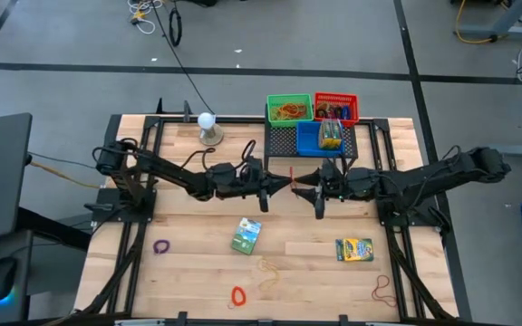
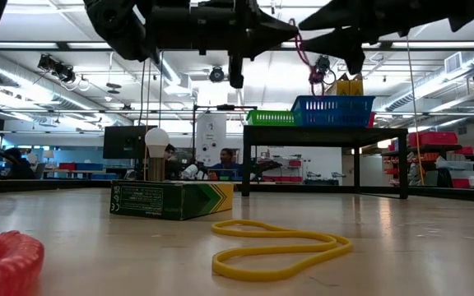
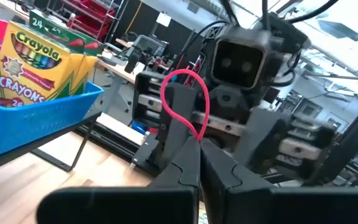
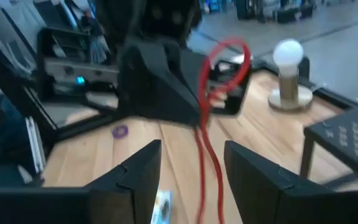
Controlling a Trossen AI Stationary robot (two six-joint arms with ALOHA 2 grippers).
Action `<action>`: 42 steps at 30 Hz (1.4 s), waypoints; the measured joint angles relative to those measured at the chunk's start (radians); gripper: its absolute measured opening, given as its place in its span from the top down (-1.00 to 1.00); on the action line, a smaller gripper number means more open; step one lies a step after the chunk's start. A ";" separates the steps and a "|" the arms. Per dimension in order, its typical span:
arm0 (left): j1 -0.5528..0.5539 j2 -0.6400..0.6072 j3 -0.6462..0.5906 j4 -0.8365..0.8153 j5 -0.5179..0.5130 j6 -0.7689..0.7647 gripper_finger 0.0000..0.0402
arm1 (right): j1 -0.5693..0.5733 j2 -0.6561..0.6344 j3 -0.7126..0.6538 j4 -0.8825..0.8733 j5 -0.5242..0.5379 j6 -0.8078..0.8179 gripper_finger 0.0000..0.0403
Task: Pick & Place Office Desk Supplies
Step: Put the red rubber band into the green bin
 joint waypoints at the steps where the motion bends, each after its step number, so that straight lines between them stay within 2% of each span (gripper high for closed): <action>1: 0.000 0.000 0.000 0.002 0.000 0.002 0.99 | 0.000 0.008 0.000 0.027 0.000 -0.004 0.08; 8: 0.000 0.000 0.000 0.032 -0.004 -0.002 0.99 | -0.014 0.063 0.000 0.135 0.003 -0.004 0.25; 11: 0.000 0.000 0.000 0.048 -0.021 0.004 0.99 | -0.023 0.066 0.000 0.144 0.004 0.003 0.43; 17: 0.000 0.000 0.000 0.070 -0.057 0.029 0.95 | -0.027 0.062 0.007 0.170 0.024 -0.006 0.92; 18: 0.000 0.000 0.000 0.071 -0.065 0.028 0.92 | -0.027 0.062 0.012 0.162 0.026 -0.010 0.95; 22: 0.002 -0.014 -0.003 0.057 -0.069 0.030 0.76 | -0.035 0.055 0.046 0.090 0.028 -0.015 0.92; 26: 0.009 -0.072 -0.033 0.009 -0.070 0.031 0.58 | -0.059 0.026 0.114 -0.073 0.029 -0.035 0.97; 29: 0.016 -0.134 -0.080 -0.009 -0.111 0.054 0.50 | -0.095 0.011 0.188 -0.200 0.028 -0.060 0.96; 36: 0.038 -0.228 -0.220 0.009 -0.144 0.038 0.55 | -0.267 0.021 0.449 -0.542 0.008 -0.217 0.98; 42: 0.039 -0.229 -0.295 0.037 -0.202 -0.019 0.68 | -0.473 0.135 0.632 -0.636 -0.113 -0.452 0.98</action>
